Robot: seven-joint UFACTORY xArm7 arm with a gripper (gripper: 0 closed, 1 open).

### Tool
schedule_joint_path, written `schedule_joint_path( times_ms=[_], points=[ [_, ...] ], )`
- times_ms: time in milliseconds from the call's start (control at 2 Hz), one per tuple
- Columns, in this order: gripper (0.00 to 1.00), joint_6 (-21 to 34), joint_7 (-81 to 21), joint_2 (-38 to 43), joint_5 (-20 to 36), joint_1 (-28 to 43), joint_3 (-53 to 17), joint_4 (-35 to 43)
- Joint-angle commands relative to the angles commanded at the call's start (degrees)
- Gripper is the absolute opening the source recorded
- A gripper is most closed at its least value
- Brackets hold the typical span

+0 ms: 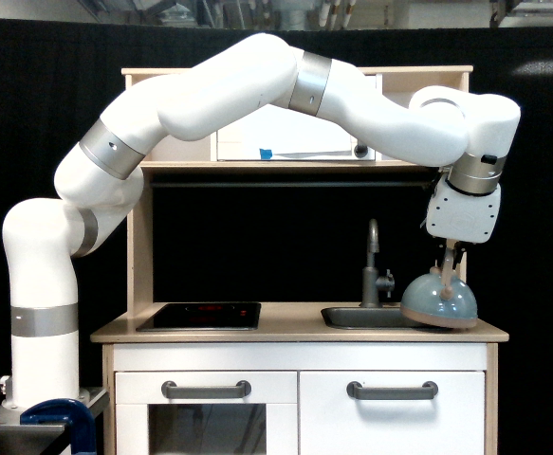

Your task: Place the teapot on the stove

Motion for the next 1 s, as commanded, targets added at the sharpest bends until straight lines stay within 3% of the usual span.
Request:
schedule_joint_path(
  times_ms=[500, 1000],
  points=[
    [0.00, -3.3, -6.0, -11.7, 2.4, -6.2, 1.5, -18.0],
    [0.00, -5.3, -13.6, -32.7, 8.8, -11.4, 2.0, -44.2]
  ],
)
